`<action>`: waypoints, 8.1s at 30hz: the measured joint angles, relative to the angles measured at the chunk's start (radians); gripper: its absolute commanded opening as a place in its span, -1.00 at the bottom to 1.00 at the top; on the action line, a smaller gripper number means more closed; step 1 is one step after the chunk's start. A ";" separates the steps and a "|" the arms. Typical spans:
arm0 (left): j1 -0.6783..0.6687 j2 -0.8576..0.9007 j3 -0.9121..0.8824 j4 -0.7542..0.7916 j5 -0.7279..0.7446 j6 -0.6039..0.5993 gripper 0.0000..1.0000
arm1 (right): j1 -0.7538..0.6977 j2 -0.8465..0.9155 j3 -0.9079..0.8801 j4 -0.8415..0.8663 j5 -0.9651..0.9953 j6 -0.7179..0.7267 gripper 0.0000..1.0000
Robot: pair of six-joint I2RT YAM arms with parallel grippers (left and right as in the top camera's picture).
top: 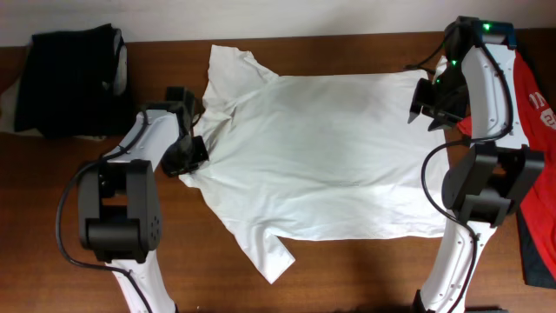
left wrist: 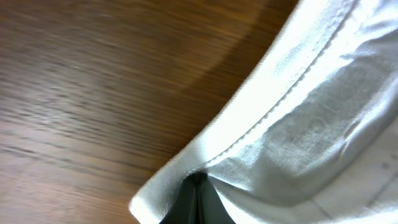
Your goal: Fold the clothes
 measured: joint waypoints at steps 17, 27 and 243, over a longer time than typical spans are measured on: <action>0.056 -0.161 -0.001 -0.145 -0.236 -0.124 -0.99 | 0.015 0.000 0.000 0.003 0.000 0.000 0.00; 0.007 -0.261 -0.001 -0.113 -0.073 -0.074 0.74 | 0.068 0.000 -0.058 0.058 0.003 0.085 0.97; -0.355 -0.632 -0.509 0.399 -0.376 -0.187 -0.99 | -0.037 -0.824 -1.478 1.368 -0.074 0.428 -0.92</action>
